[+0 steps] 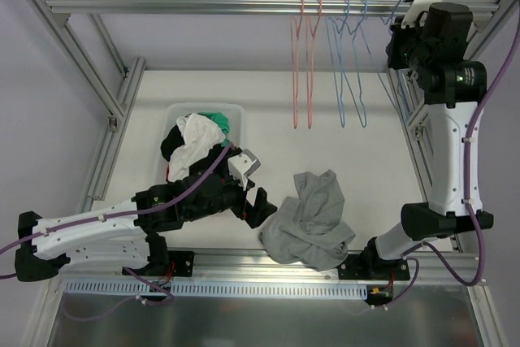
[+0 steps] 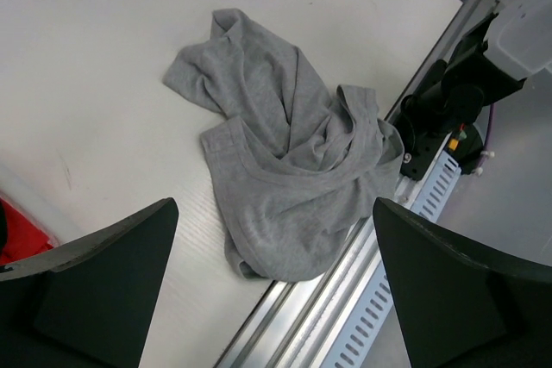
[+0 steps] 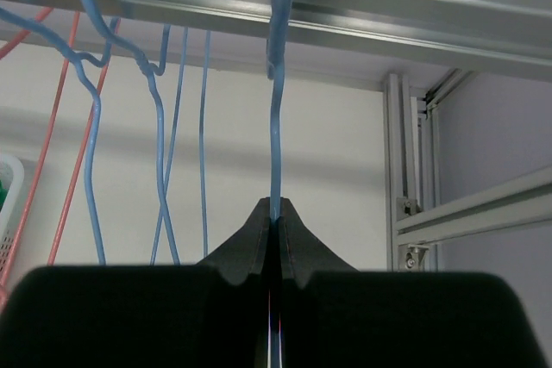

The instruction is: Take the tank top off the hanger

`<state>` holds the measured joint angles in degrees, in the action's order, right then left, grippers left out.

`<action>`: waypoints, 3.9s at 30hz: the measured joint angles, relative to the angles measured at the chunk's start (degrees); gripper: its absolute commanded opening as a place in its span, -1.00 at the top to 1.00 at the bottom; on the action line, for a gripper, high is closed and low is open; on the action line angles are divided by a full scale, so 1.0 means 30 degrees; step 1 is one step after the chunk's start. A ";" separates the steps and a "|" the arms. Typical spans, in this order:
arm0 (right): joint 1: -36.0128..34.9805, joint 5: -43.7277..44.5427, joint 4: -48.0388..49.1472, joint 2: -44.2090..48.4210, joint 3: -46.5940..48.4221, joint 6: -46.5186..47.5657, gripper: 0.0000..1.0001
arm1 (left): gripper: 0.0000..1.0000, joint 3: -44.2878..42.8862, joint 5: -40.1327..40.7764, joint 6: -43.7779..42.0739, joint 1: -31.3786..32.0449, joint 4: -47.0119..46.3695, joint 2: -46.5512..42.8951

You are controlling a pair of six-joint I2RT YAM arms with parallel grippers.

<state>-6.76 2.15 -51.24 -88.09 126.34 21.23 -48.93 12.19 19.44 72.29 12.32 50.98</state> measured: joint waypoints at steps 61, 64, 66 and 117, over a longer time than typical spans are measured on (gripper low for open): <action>0.1013 -0.4663 -0.1071 1.8149 -1.3005 -0.2222 -0.99 | 1.00 -0.8495 0.0510 0.1377 0.2178 0.0510 2.0327; 0.1013 -0.4677 -0.0576 1.8812 -1.3231 -0.2215 -0.99 | 1.00 -0.6958 0.2718 0.1705 0.2120 0.2448 1.7653; 0.1013 -0.4677 -0.0313 1.9052 -1.3457 -0.2215 -0.99 | 1.00 -0.6652 0.4240 0.1785 0.2055 0.3636 1.5467; 0.1013 -0.6047 0.0882 1.9992 -1.5438 -0.2375 -0.99 | 1.00 -0.3060 0.0743 0.8881 -1.7369 0.0313 1.3916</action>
<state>-3.73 -15.99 -48.60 -28.12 80.03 14.11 -58.11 14.41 46.09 20.18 13.26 92.73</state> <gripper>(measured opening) 0.993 0.143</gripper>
